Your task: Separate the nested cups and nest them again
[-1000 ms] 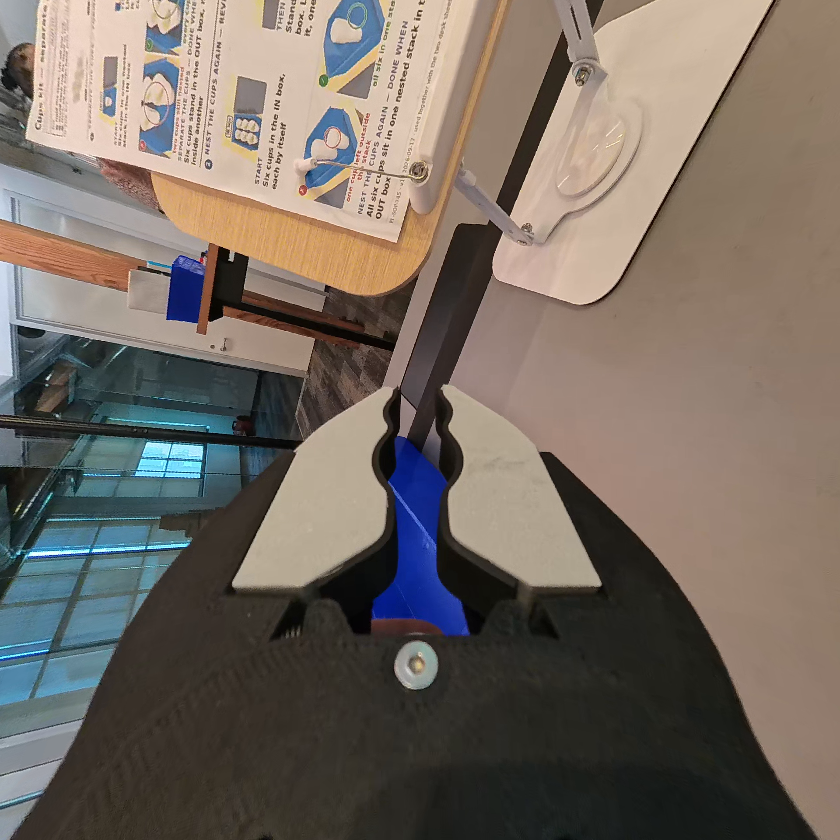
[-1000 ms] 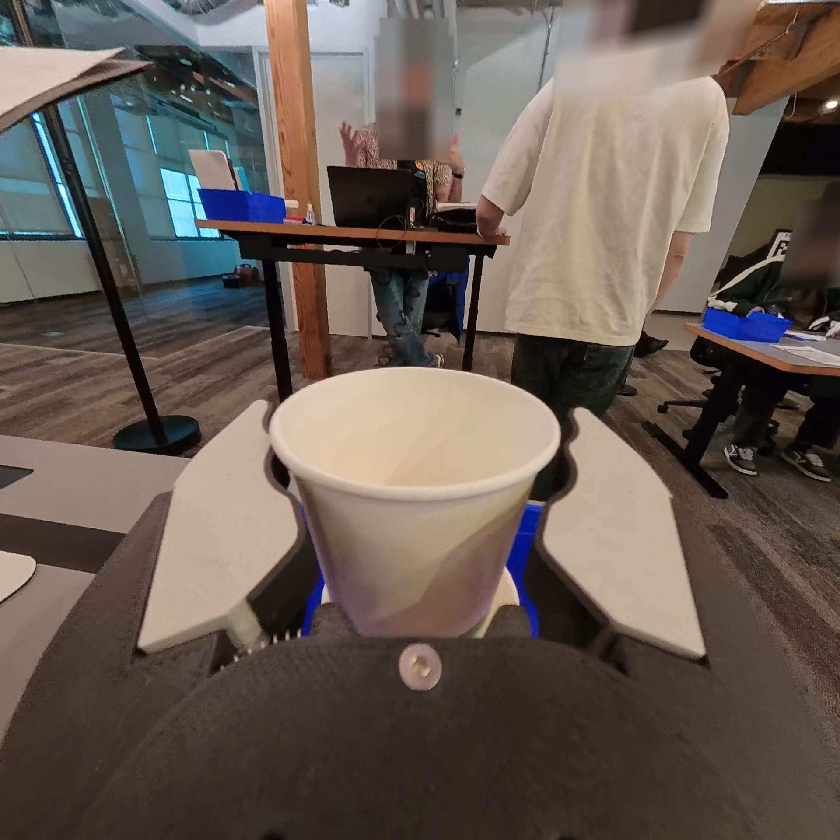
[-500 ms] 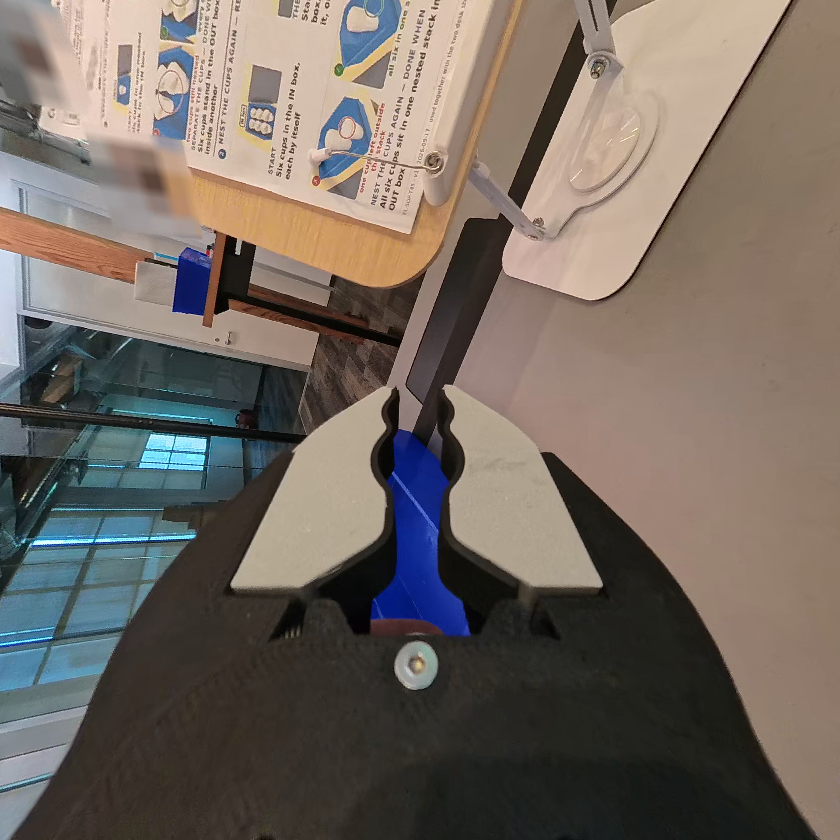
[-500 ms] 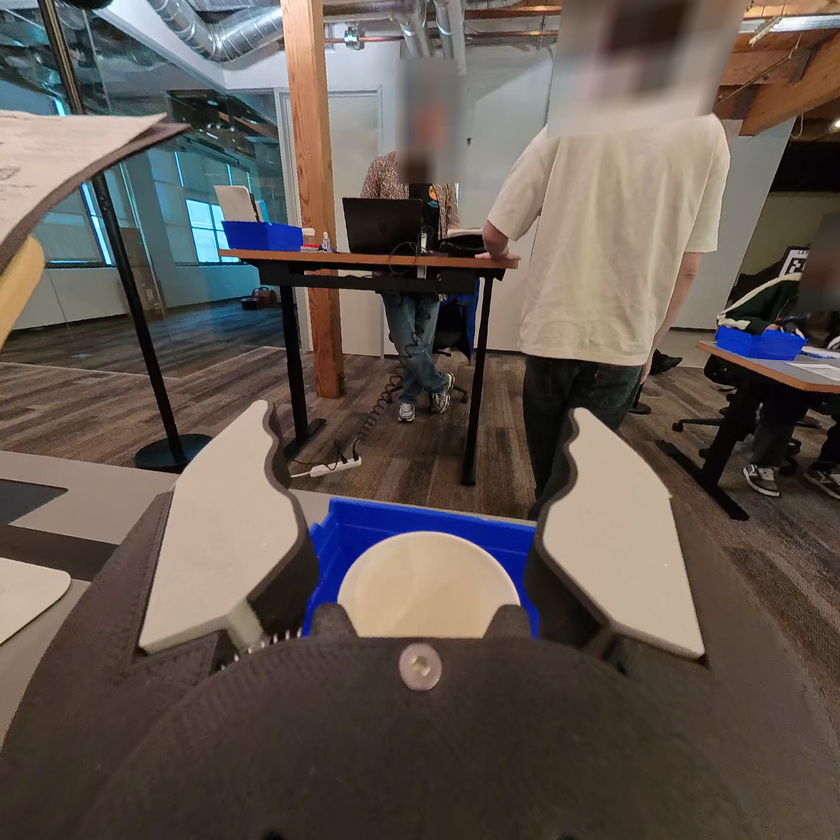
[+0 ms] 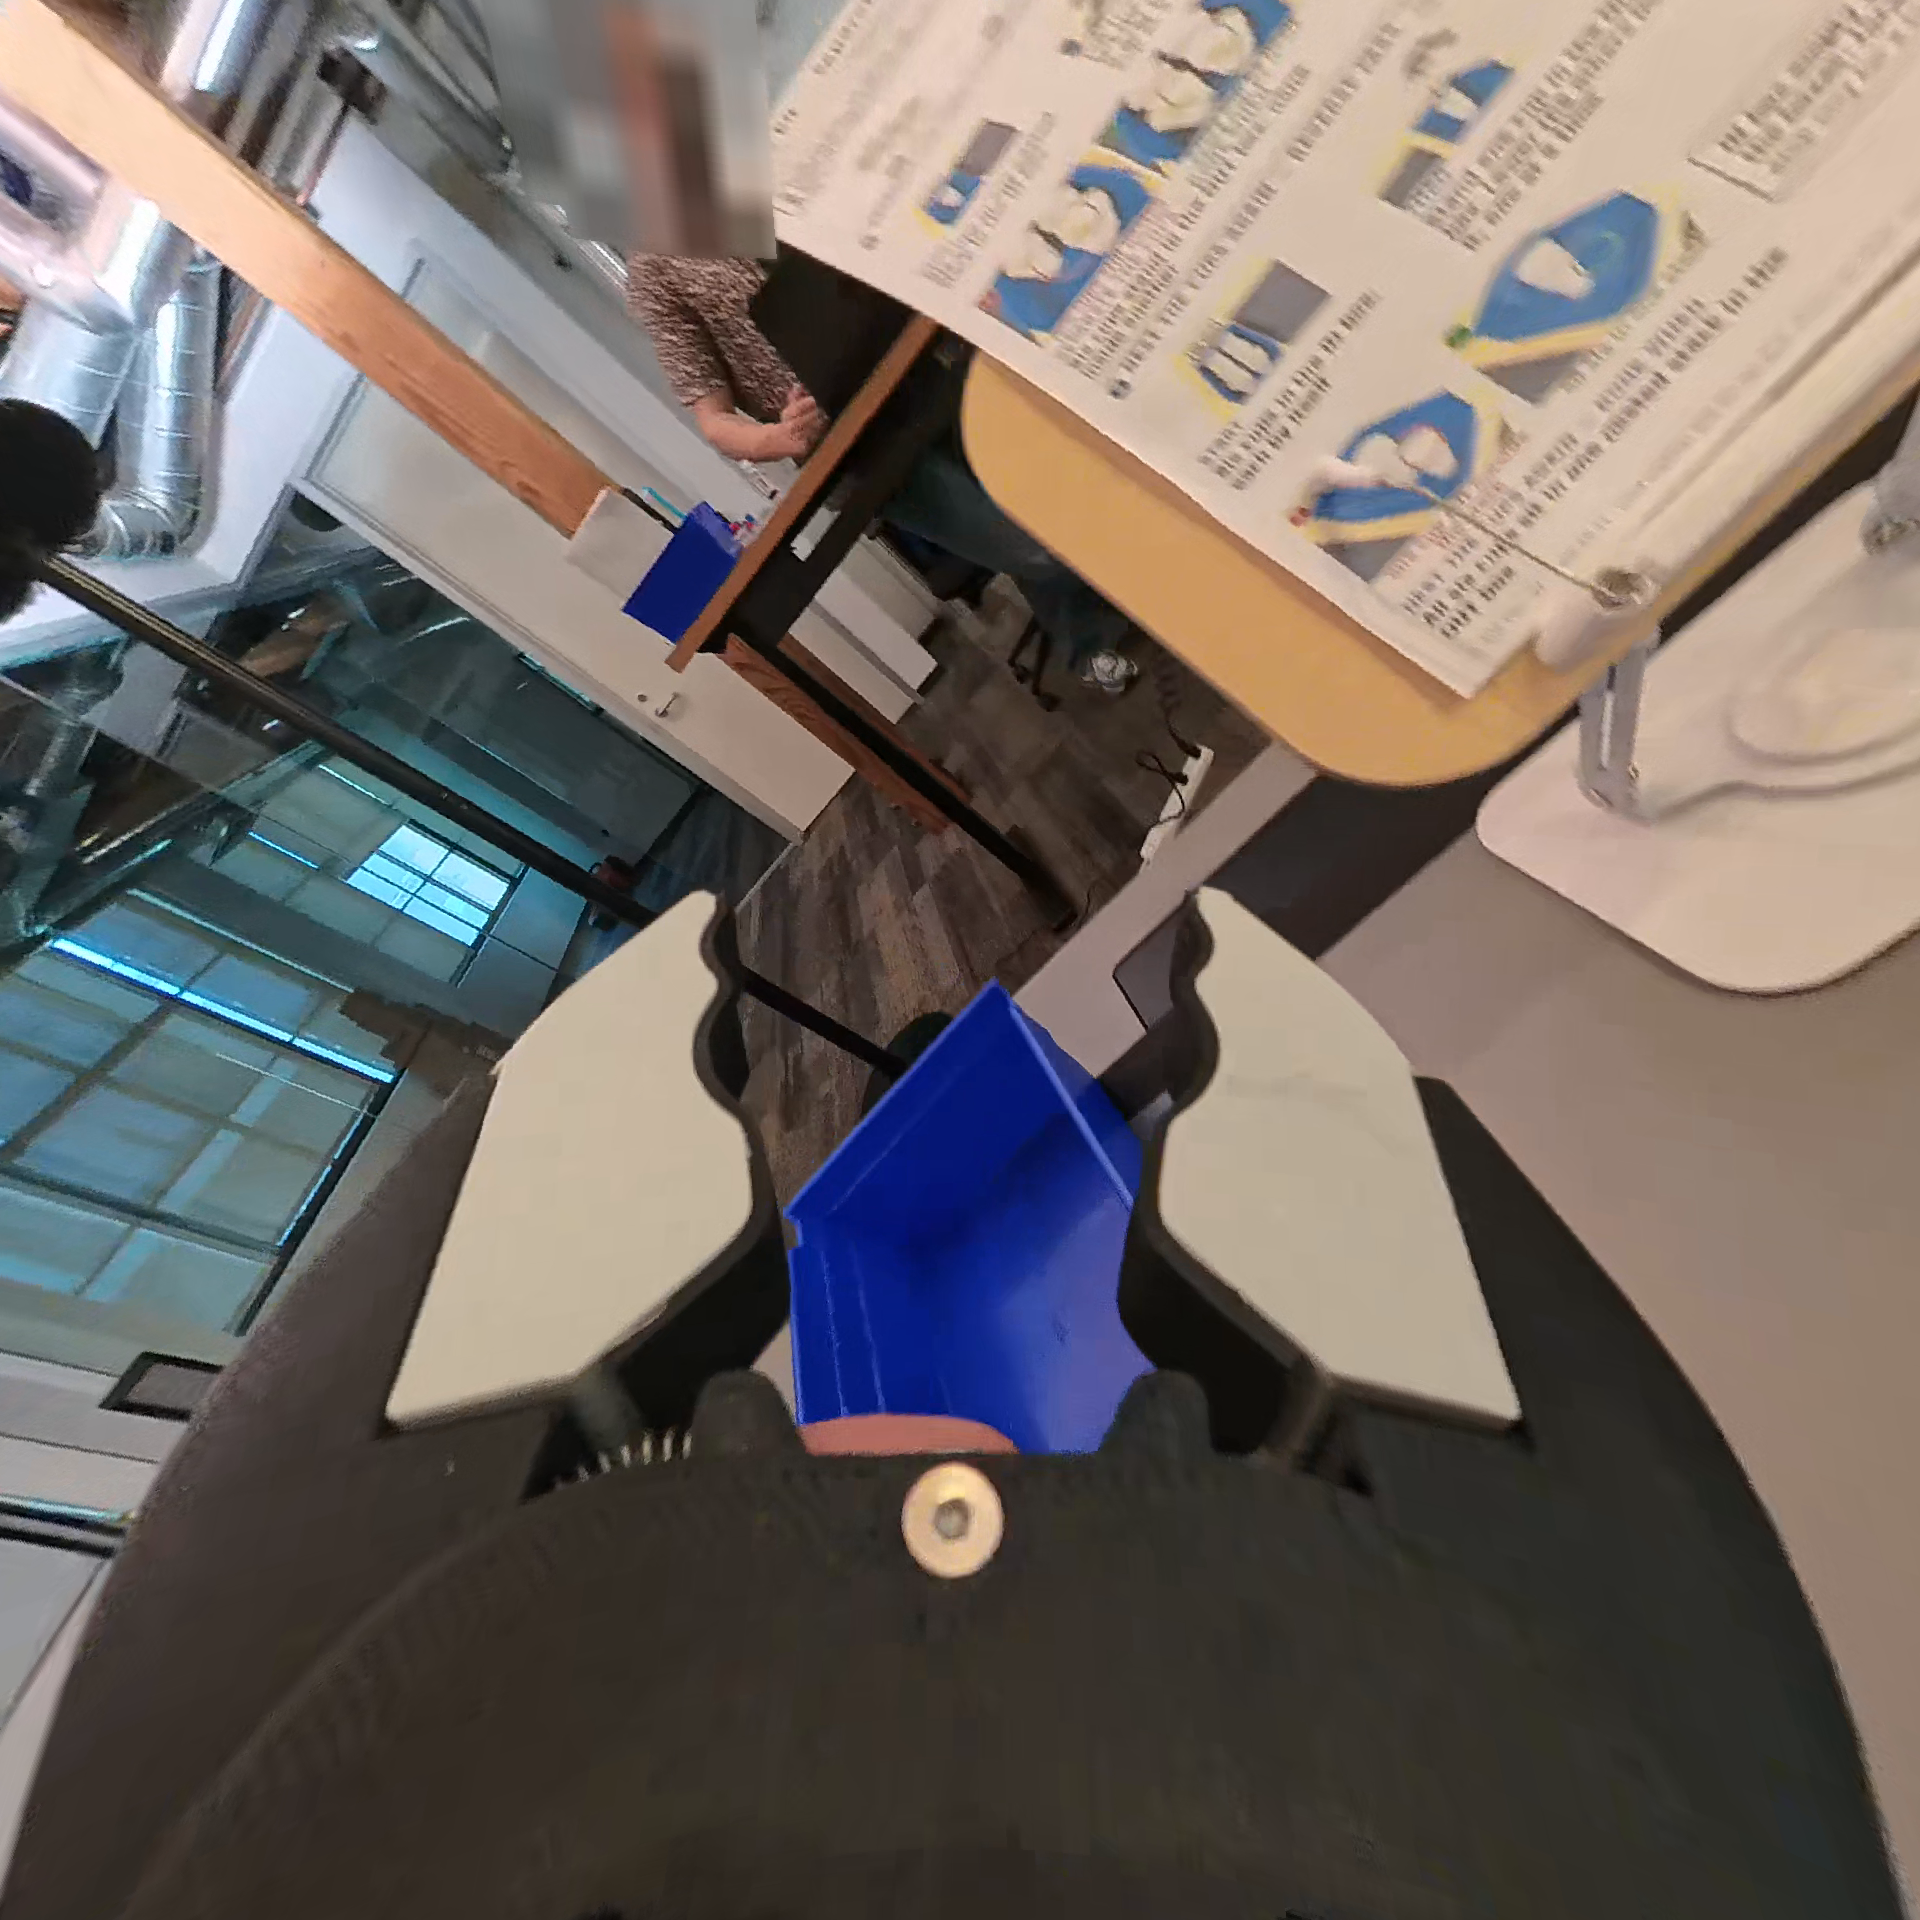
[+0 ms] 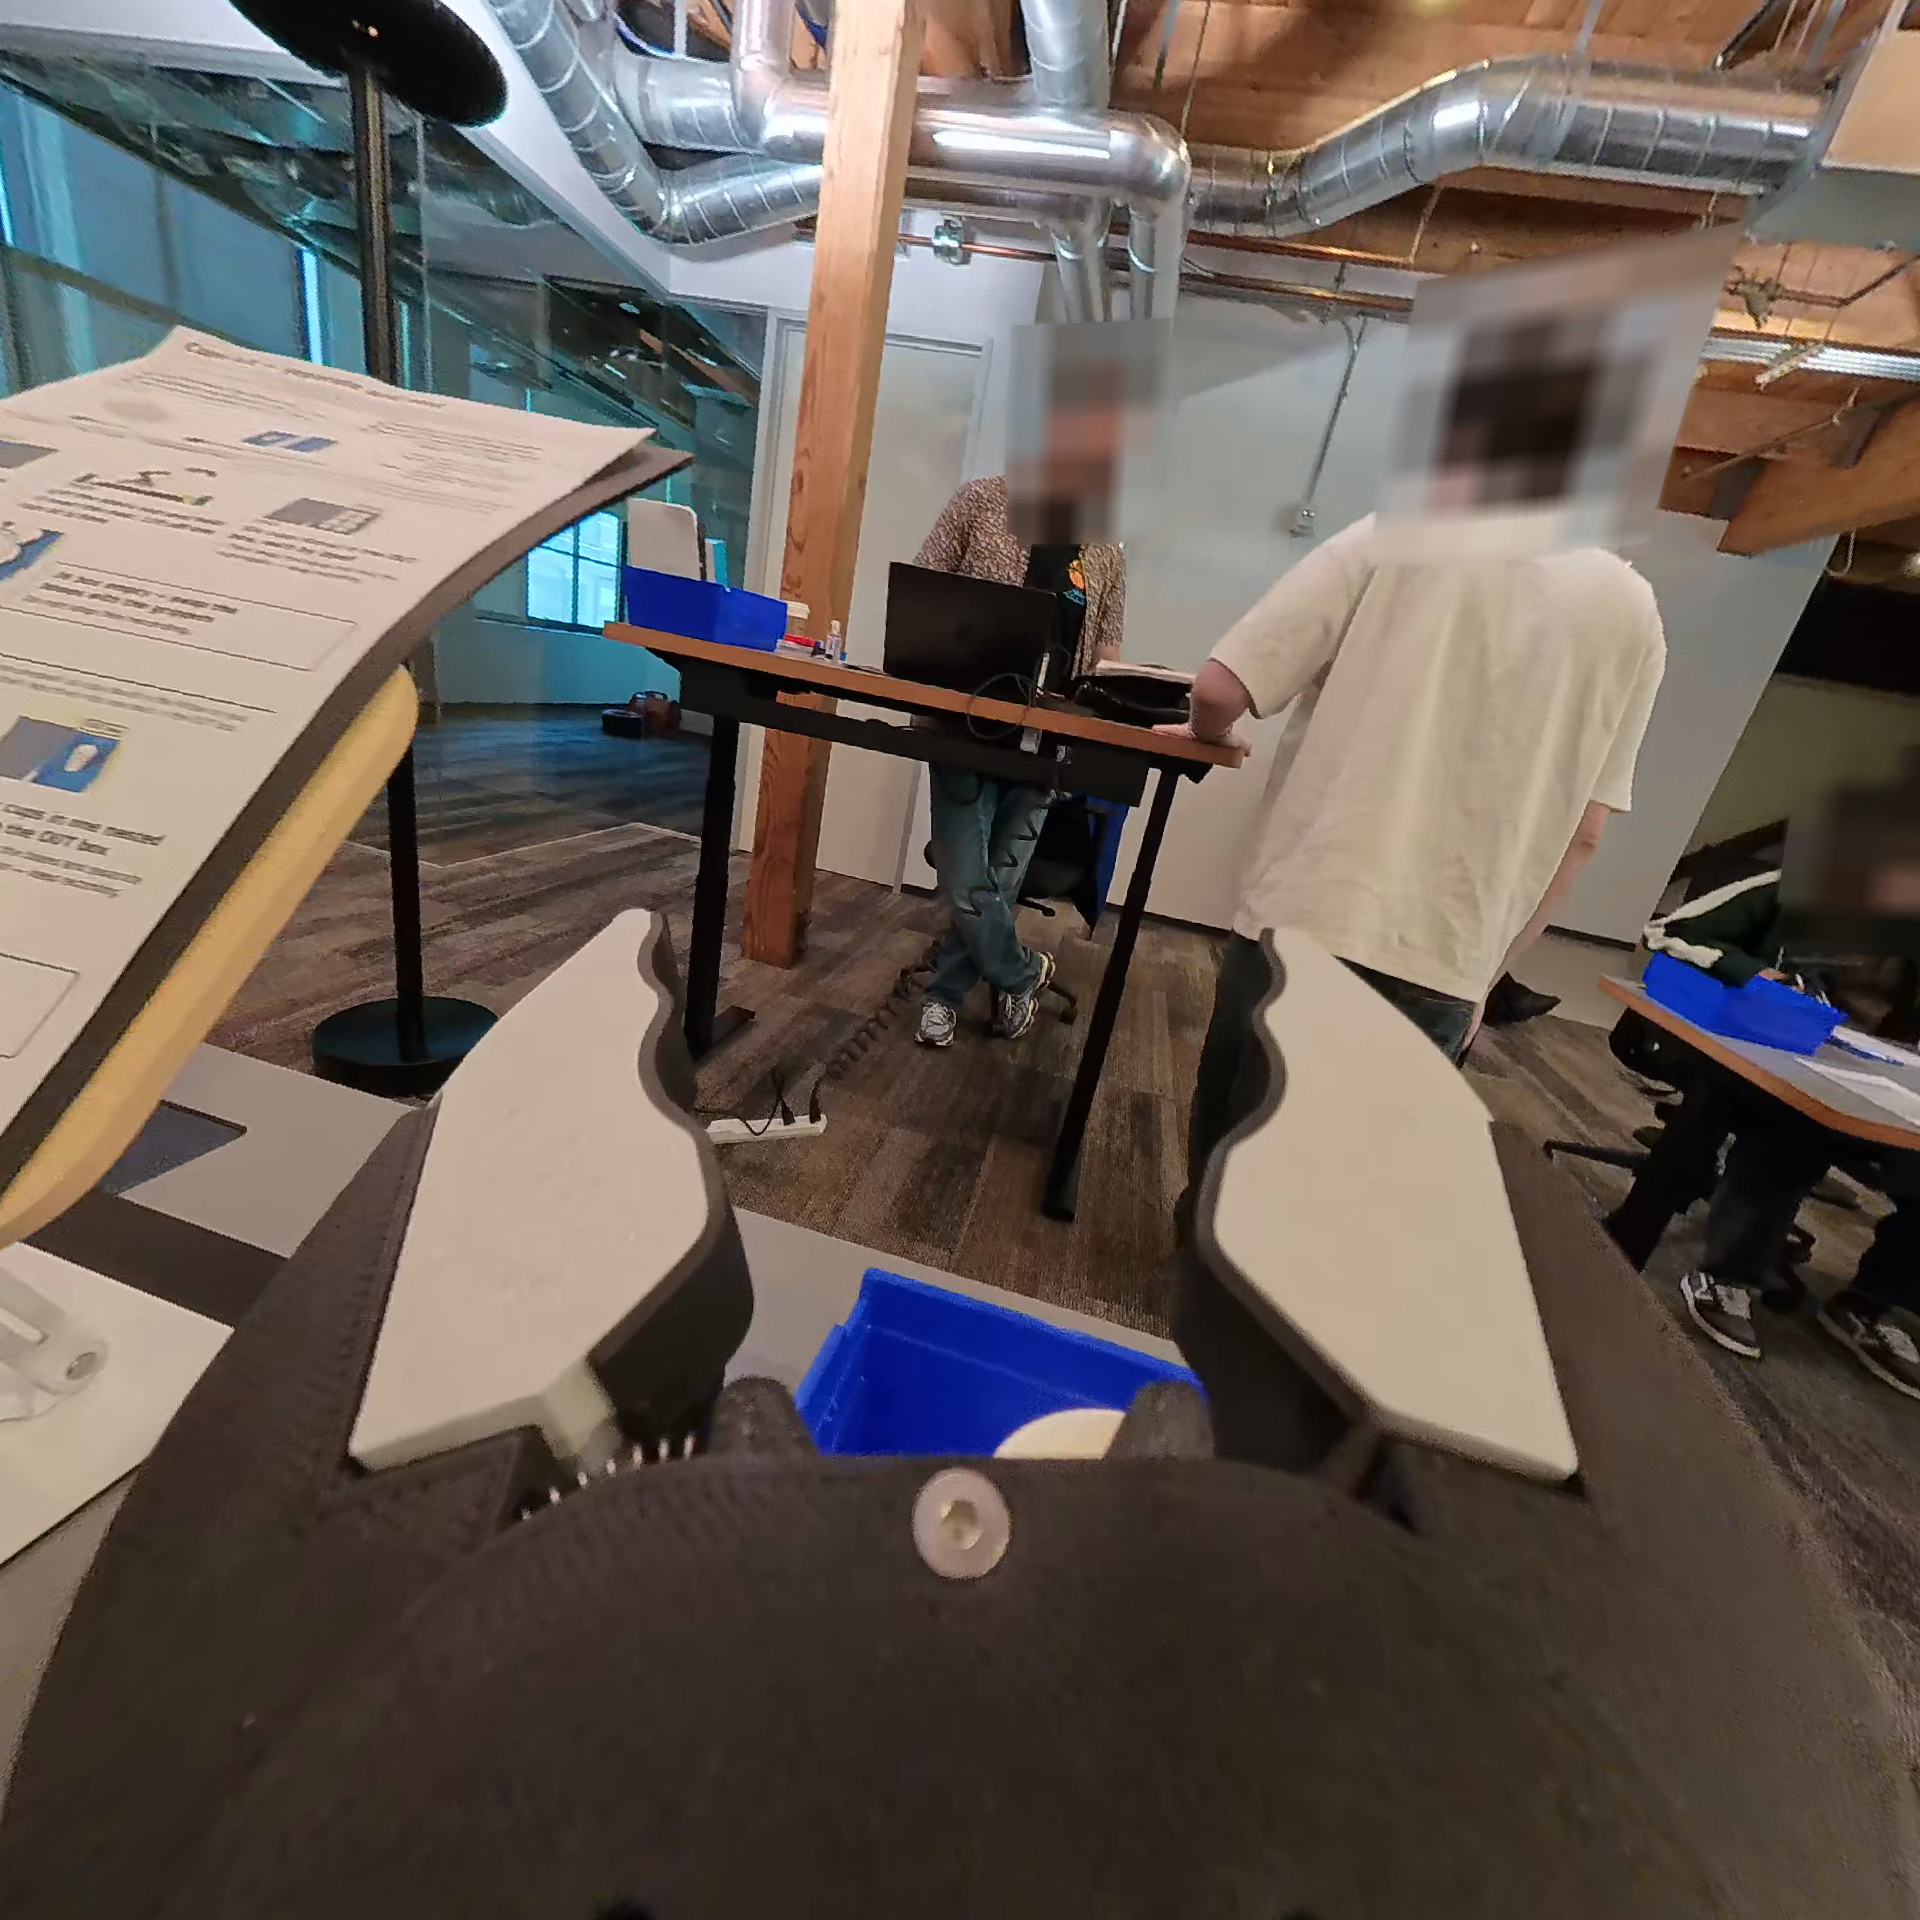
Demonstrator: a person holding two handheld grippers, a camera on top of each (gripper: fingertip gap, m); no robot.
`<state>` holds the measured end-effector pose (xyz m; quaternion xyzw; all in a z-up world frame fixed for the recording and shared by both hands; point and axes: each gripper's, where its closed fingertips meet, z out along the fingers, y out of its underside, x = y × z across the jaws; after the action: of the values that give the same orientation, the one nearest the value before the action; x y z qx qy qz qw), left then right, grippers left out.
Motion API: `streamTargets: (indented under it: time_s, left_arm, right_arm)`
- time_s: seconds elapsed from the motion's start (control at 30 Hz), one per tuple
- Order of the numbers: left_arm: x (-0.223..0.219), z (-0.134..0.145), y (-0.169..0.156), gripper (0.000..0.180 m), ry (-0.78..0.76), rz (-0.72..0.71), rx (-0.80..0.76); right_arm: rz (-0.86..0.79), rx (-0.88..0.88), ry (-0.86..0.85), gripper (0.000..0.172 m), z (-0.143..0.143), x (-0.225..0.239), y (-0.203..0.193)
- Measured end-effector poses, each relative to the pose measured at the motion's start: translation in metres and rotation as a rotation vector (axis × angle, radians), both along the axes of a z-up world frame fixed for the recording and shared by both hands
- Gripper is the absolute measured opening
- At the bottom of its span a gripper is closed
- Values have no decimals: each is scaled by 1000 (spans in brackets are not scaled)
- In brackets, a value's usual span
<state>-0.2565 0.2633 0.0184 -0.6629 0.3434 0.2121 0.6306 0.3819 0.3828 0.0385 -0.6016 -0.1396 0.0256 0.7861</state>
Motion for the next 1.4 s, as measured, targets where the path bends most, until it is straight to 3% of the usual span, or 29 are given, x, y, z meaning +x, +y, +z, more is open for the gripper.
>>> streamTargets:
  time_s: [0.2,0.43,0.53,0.6,0.7,0.8,0.9,1.07,1.4]
  left_arm:
    - [-3,39,27,87,-83,-18,128]
    - [-17,60,44,83,-70,16,222]
    - [-38,45,56,79,-85,36,137]
    - [-49,24,67,84,-179,13,32]
    - [-54,3,72,80,-321,-53,-5]
    - [-57,-10,78,80,-254,-41,-36]
    - [-60,-6,74,79,-186,-13,1]
    - [-59,7,61,78,-198,-27,28]
    - [-72,27,44,85,-197,29,74]
  right_arm:
    - [29,17,-43,102,10,-22,-6]
    - [11,15,-63,101,12,-26,-7]
    - [23,25,-71,98,13,-35,-8]
    - [35,28,-97,97,13,-47,-9]
    - [63,25,-158,95,9,-72,-9]
    - [100,16,-220,94,1,-103,-7]
    - [137,7,-272,93,-9,-131,-6]
    - [191,-5,-278,94,-17,-155,-12]
    - [303,-20,-160,98,-6,-196,-42]
